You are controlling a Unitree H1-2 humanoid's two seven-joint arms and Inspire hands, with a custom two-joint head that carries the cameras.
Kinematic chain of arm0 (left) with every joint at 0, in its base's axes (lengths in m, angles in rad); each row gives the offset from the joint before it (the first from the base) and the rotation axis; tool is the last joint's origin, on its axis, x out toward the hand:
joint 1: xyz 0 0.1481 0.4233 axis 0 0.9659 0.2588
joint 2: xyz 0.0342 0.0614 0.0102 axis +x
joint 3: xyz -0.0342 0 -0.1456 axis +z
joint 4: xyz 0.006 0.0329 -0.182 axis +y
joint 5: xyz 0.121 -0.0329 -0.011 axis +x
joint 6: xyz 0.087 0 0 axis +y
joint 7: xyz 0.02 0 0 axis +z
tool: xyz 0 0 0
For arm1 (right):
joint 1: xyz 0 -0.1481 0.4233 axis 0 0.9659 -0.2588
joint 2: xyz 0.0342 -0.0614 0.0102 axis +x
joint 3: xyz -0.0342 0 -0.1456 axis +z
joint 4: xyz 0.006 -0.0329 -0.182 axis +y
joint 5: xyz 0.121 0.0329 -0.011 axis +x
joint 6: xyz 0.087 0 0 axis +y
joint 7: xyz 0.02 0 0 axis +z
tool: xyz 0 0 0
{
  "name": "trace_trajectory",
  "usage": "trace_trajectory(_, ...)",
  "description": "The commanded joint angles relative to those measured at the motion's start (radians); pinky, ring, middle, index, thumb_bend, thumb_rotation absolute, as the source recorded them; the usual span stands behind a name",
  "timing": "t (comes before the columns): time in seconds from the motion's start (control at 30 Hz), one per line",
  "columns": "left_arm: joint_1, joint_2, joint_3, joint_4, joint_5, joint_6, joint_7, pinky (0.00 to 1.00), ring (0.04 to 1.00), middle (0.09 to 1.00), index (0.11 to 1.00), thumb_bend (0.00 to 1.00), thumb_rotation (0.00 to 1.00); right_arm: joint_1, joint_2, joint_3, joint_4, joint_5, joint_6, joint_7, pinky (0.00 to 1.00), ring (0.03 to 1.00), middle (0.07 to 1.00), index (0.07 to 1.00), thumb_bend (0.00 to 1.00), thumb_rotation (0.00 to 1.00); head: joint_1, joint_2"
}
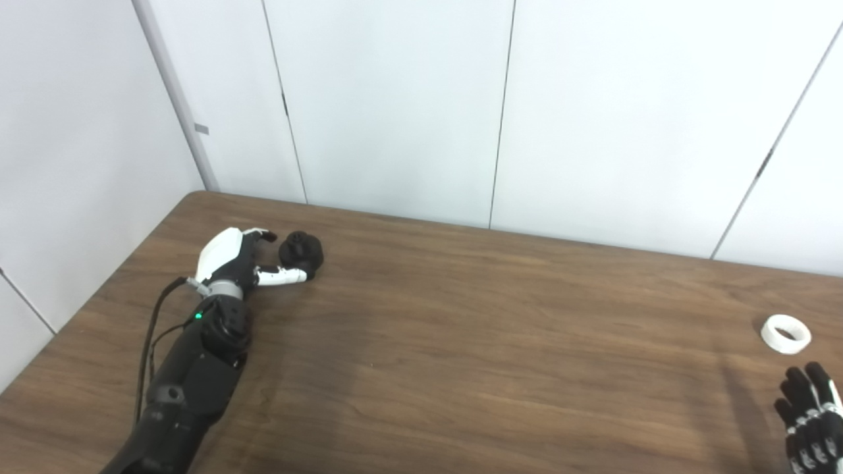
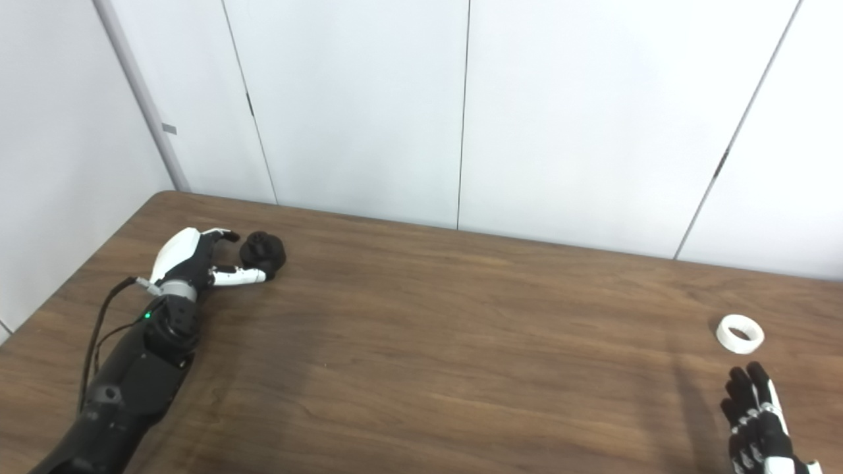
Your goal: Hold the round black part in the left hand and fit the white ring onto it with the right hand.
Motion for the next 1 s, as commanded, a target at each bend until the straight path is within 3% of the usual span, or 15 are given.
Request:
trace_trajectory(0.0,-0.063,0.041,-0.001,0.008,-0.002,-0.036,0.017,1.00,0.990,0.937,0.813,1.00,0.38,0.062,0.039,0.011,0.084,0.003,-0.003,-0.004,1.00,0.975,0.973,0.998,0.51,1.00,0.001,0.000)
trace_trajectory(0.27,-0.102,0.039,-0.014,0.070,-0.014,-0.041,0.012,1.00,0.996,0.938,0.811,1.00,0.39,0.062,0.041,0.011,0.085,0.005,0.001,-0.005,1.00,0.980,0.971,0.996,0.52,1.00,-0.006,-0.001)
trace_trajectory(0.97,-0.108,0.030,-0.029,0.050,-0.033,-0.010,-0.006,1.00,0.990,0.920,0.786,0.97,0.31,0.065,0.044,0.011,0.084,-0.003,0.001,-0.010,1.00,0.971,0.961,0.988,0.54,1.00,-0.011,0.002)
